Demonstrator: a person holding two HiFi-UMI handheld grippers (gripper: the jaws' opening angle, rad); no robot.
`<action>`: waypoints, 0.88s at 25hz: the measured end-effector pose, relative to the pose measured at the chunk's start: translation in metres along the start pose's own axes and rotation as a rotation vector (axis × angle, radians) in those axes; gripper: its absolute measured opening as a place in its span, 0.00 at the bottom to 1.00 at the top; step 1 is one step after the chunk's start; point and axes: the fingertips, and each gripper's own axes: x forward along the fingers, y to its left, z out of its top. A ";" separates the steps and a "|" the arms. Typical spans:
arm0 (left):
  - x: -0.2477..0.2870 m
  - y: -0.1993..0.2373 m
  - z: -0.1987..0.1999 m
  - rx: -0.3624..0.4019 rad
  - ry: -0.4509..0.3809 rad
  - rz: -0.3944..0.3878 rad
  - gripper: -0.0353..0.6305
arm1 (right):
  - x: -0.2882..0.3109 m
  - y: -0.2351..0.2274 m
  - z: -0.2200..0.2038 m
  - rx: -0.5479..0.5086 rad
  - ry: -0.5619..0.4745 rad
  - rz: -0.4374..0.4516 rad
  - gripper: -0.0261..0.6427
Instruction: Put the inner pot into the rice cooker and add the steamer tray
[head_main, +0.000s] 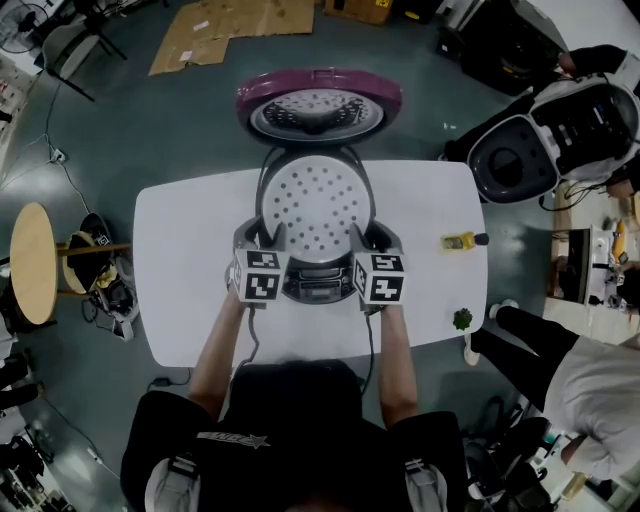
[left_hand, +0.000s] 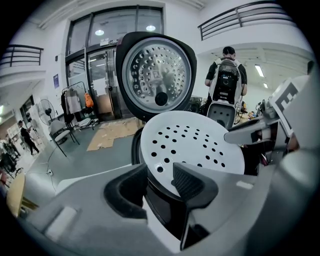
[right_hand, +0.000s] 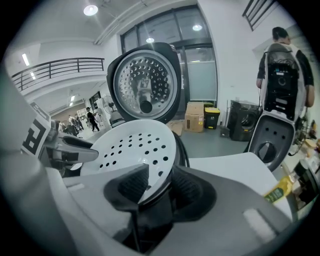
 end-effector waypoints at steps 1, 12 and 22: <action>0.002 0.003 0.002 -0.001 -0.001 0.002 0.31 | 0.003 0.000 0.002 0.000 -0.001 -0.001 0.26; -0.014 -0.004 0.006 0.030 -0.055 0.006 0.34 | -0.015 0.000 -0.001 -0.007 -0.028 -0.029 0.27; -0.053 -0.005 0.022 0.046 -0.146 0.013 0.34 | -0.058 0.016 0.019 -0.027 -0.125 -0.050 0.27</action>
